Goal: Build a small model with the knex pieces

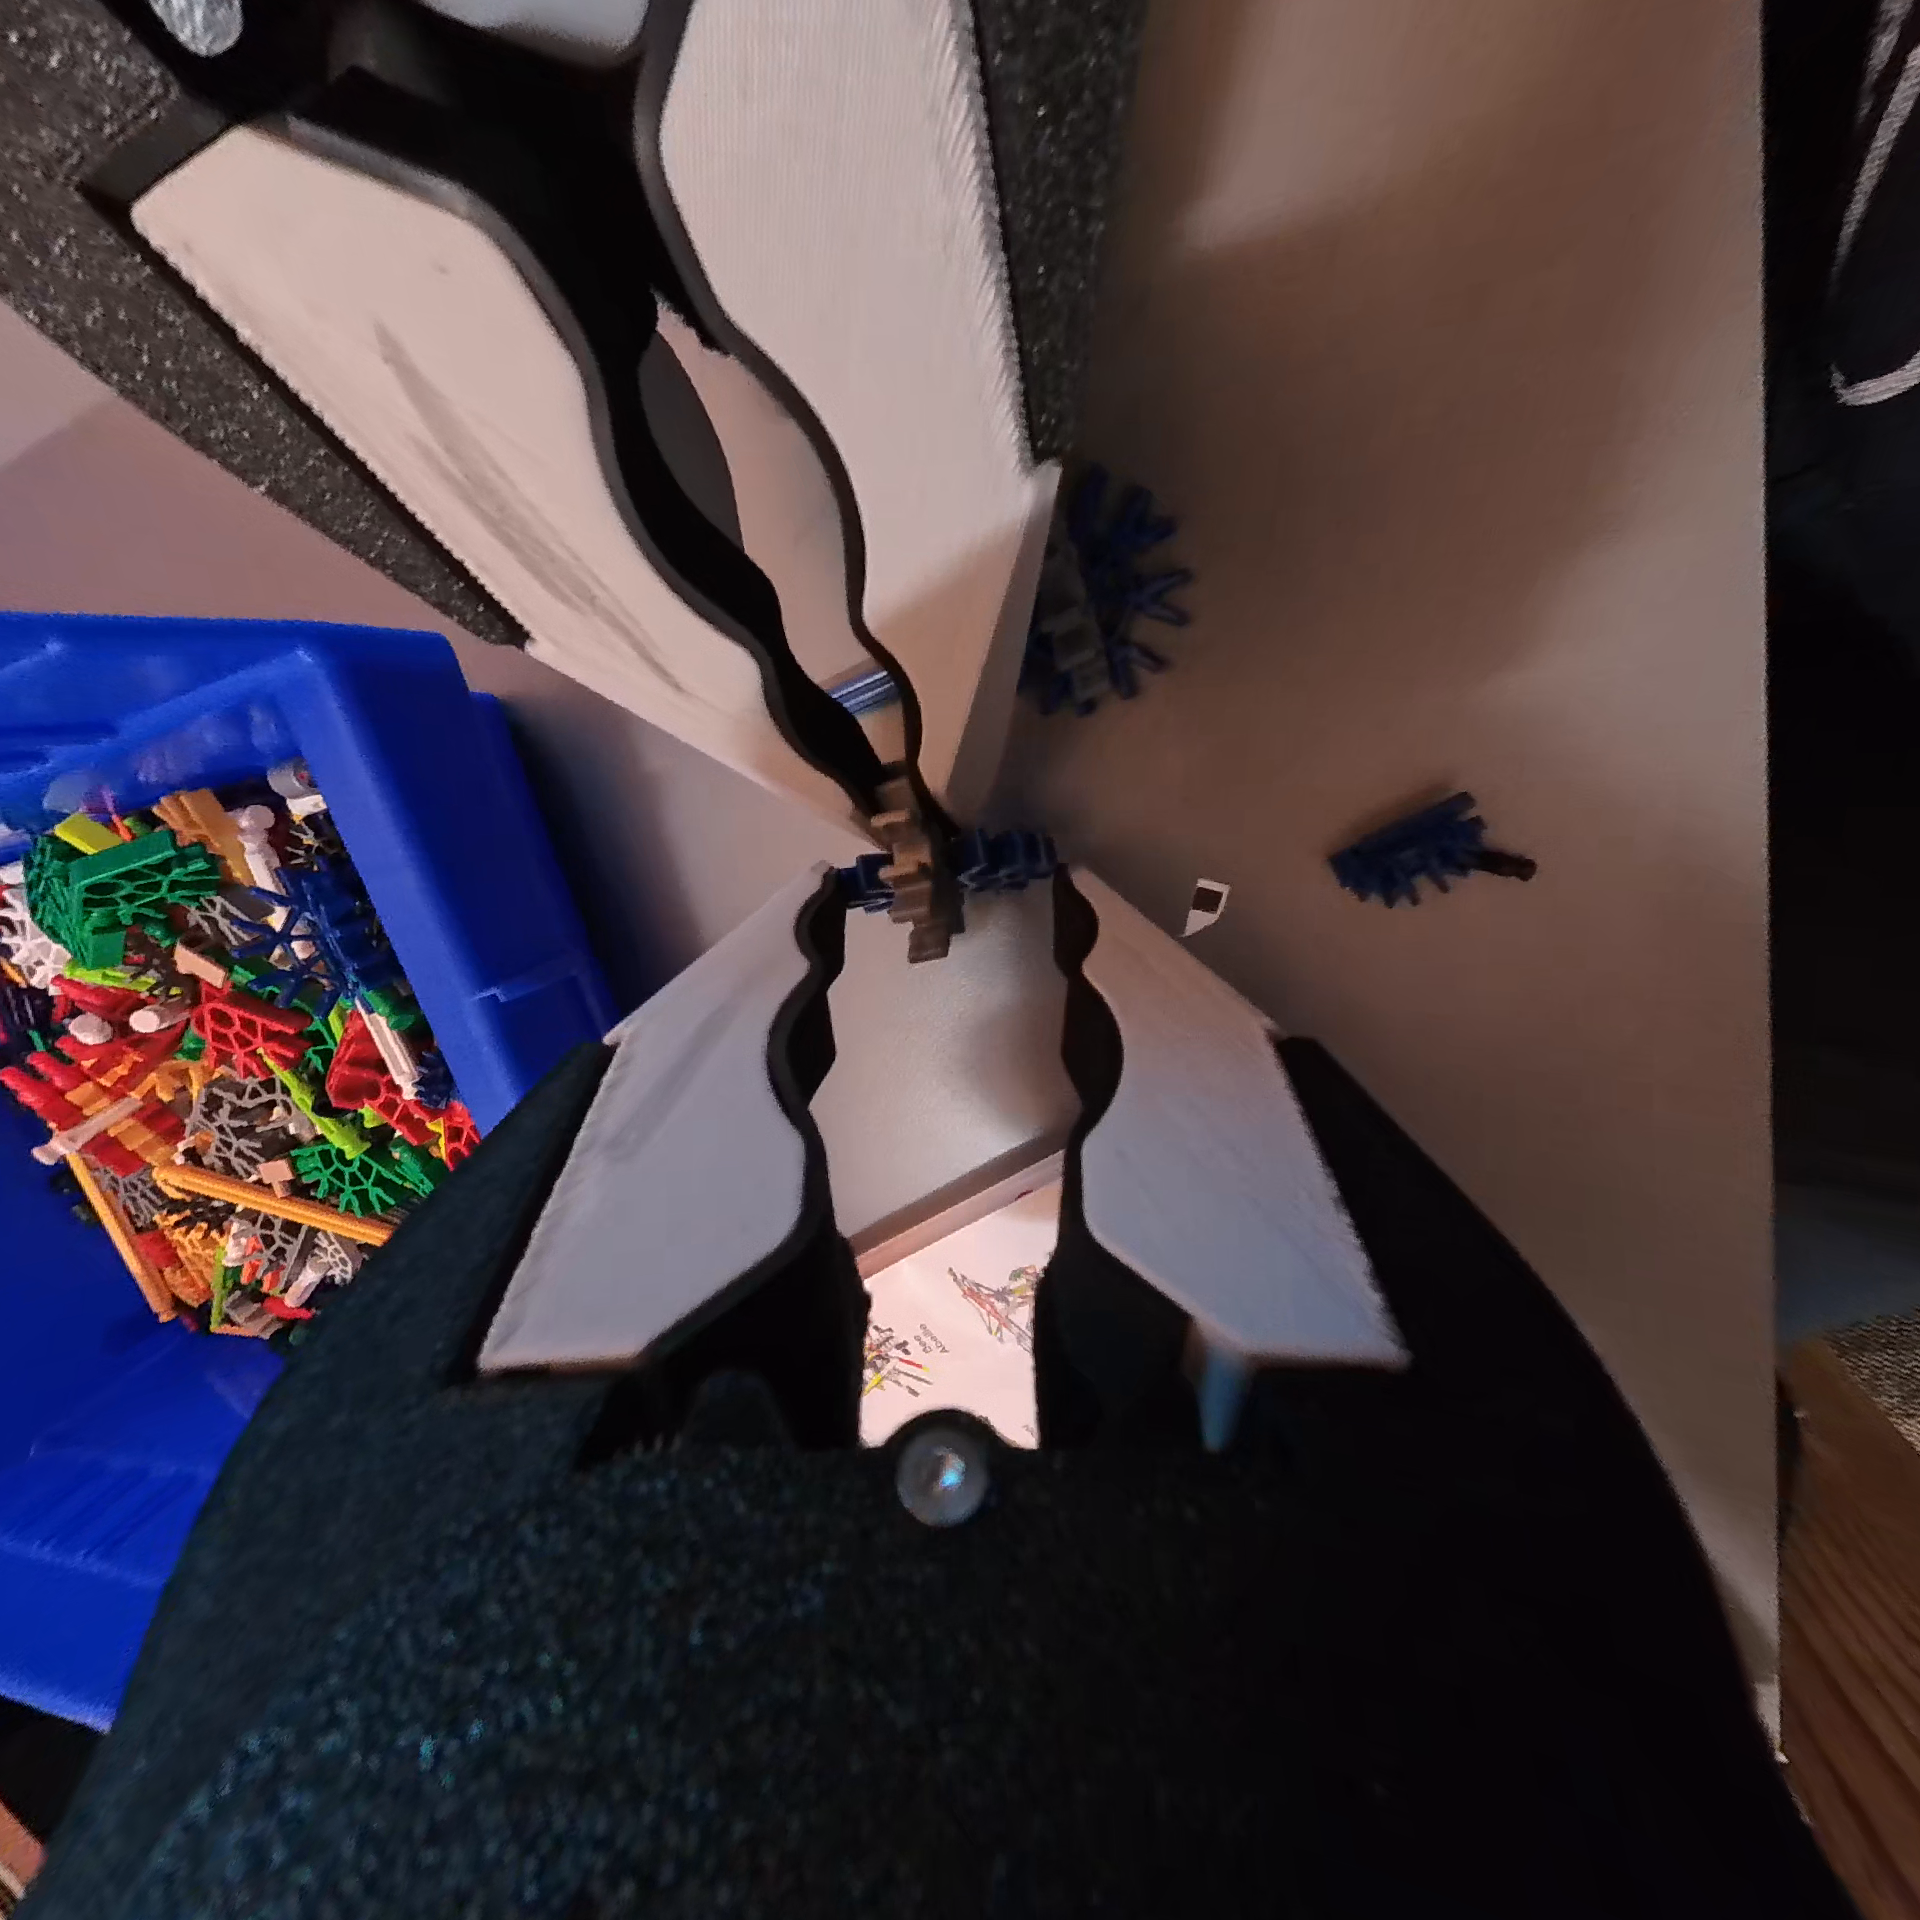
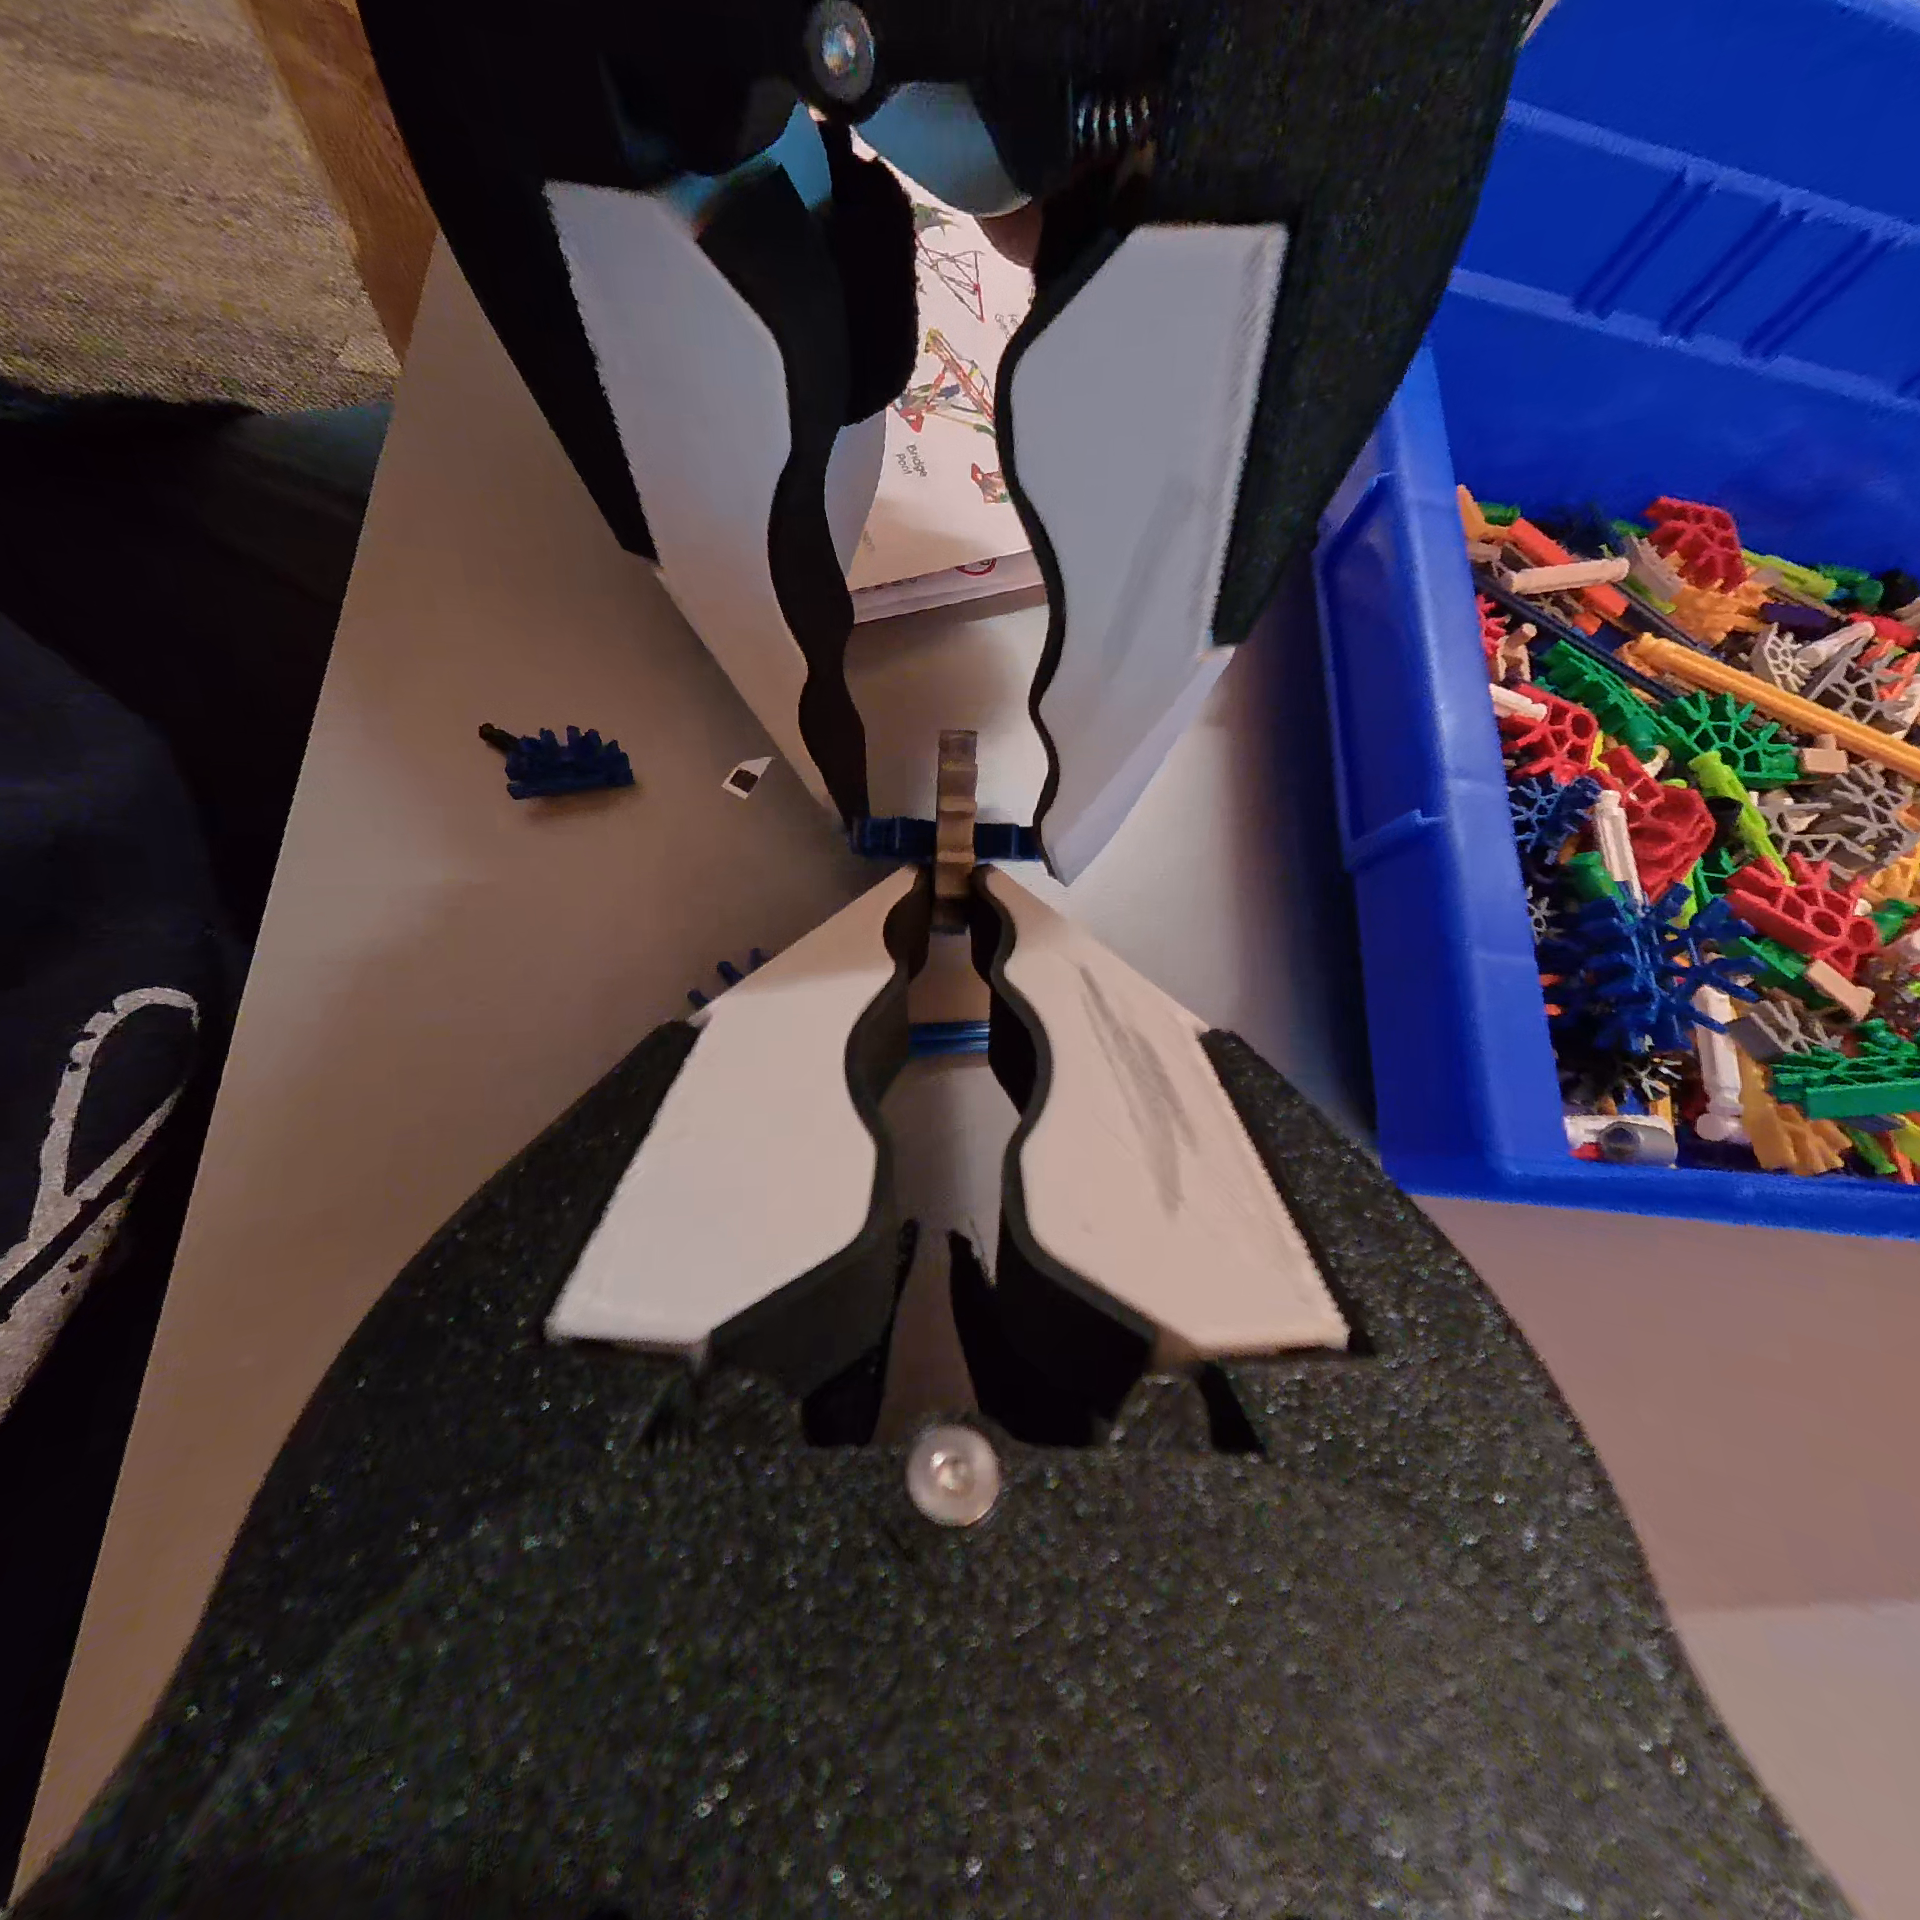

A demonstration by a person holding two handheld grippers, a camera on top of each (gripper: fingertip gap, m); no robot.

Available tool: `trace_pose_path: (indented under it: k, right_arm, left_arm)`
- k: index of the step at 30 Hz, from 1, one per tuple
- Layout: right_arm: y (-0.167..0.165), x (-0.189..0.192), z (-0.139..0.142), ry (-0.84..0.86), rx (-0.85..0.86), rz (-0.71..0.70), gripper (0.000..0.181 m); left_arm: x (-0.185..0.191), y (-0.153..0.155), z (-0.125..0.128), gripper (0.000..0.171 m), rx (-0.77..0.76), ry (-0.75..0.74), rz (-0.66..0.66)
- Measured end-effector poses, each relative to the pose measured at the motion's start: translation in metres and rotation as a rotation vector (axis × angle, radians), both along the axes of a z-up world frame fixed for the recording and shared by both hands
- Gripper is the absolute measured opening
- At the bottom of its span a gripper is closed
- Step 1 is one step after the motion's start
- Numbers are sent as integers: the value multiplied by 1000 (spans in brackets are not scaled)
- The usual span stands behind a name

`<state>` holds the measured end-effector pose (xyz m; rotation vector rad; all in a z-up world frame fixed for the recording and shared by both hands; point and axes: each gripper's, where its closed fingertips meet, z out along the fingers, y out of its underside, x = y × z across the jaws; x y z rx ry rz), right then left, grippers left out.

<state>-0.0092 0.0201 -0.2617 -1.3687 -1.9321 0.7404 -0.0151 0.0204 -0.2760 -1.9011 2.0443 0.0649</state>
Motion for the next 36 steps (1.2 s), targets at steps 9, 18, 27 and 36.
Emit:
trace_pose_path:
  k: [9,18,27,36]
  right_arm:
    - [1,1,-2,-9,5,1,6]
    - [1,1,-4,-16,9,-1,6]
    - [1,1,-4,-18,13,-1,6]
    - [2,1,-4,-16,10,-4,5]
  left_arm:
    - [3,1,-2,39,-10,-26,12]
    - [3,-1,-1,44,-27,-81,36]
    - [5,-6,3,51,-45,-143,61]
    - [5,-6,5,59,-13,-200,116]
